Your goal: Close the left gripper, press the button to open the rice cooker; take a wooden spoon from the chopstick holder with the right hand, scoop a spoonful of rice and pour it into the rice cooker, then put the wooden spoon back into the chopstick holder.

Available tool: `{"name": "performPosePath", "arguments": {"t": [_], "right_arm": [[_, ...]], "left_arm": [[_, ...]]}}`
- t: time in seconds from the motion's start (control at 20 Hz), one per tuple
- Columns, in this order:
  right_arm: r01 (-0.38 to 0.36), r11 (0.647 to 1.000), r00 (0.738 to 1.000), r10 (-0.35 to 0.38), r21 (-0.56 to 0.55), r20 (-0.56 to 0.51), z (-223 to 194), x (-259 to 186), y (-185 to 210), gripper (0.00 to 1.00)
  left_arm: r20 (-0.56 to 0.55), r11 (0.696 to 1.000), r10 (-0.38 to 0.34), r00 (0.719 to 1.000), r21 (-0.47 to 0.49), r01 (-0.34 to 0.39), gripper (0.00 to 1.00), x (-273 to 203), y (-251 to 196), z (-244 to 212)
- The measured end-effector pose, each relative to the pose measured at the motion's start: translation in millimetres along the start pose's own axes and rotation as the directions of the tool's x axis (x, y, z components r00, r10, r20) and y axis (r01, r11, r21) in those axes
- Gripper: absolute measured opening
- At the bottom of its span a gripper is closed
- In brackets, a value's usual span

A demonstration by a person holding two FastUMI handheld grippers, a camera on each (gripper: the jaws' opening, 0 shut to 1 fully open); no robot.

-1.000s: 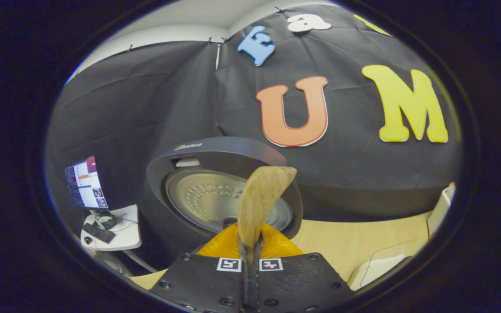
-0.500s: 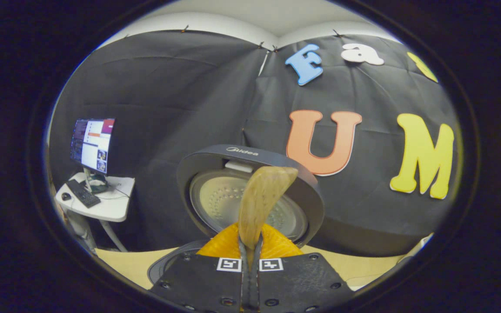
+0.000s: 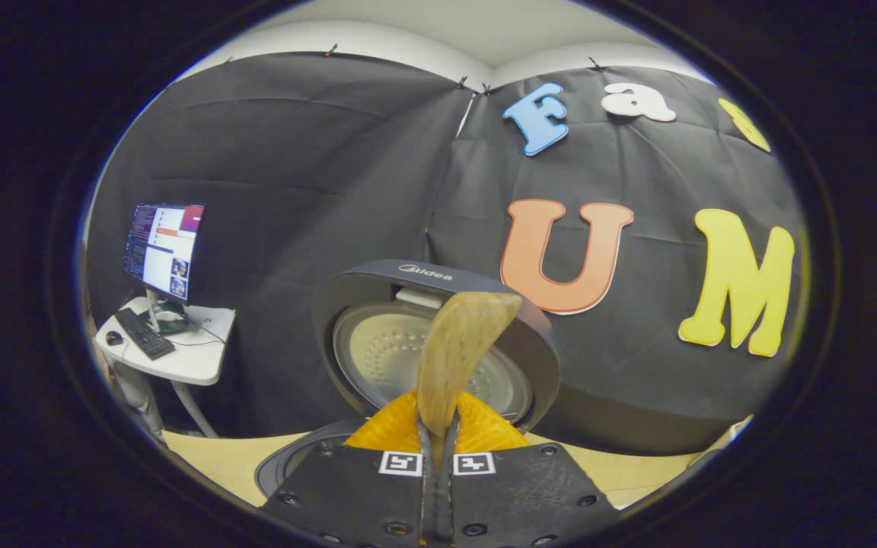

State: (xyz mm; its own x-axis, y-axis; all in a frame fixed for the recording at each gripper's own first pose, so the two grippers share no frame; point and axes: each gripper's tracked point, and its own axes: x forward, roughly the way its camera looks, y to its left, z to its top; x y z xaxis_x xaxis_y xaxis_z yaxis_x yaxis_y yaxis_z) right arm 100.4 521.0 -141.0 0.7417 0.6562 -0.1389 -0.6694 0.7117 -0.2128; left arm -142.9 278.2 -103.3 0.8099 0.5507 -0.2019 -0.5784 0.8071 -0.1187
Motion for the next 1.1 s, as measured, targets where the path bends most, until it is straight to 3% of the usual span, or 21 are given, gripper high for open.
{"name": "performPosePath", "arguments": {"t": [0.15, 0.35, 0.6, 0.85, 1.1], "right_arm": [[-0.046, 0.991, 0.999, 0.048, 0.126, -0.011, 6, -8, 0, 0.0], [-0.034, 0.956, 0.999, 0.043, 0.292, -0.025, 12, -17, -18, 0.0], [-0.003, 0.831, 0.998, 0.04, 0.556, -0.054, 14, -31, -50, 0.0], [0.042, 0.804, 0.999, -0.019, 0.593, -0.045, 24, -74, -106, 0.0], [0.209, 0.803, 0.976, -0.207, 0.558, -0.068, 8, -155, -233, 0.0]], "left_arm": [[0.001, 1.0, -0.004, 1.0, 0.009, 0.004, 0.96, -1, -4, 2], [-0.009, 0.999, -0.02, 1.0, 0.03, 0.02, 1.0, -2, -12, 3], [0.006, 0.994, -0.074, 0.997, 0.084, 0.073, 1.0, -4, -43, 21], [0.038, 0.977, -0.191, 0.981, 0.103, 0.186, 0.99, -2, -103, 32], [0.052, 0.93, -0.353, 0.934, 0.124, 0.345, 0.99, -5, -188, 39]]}}
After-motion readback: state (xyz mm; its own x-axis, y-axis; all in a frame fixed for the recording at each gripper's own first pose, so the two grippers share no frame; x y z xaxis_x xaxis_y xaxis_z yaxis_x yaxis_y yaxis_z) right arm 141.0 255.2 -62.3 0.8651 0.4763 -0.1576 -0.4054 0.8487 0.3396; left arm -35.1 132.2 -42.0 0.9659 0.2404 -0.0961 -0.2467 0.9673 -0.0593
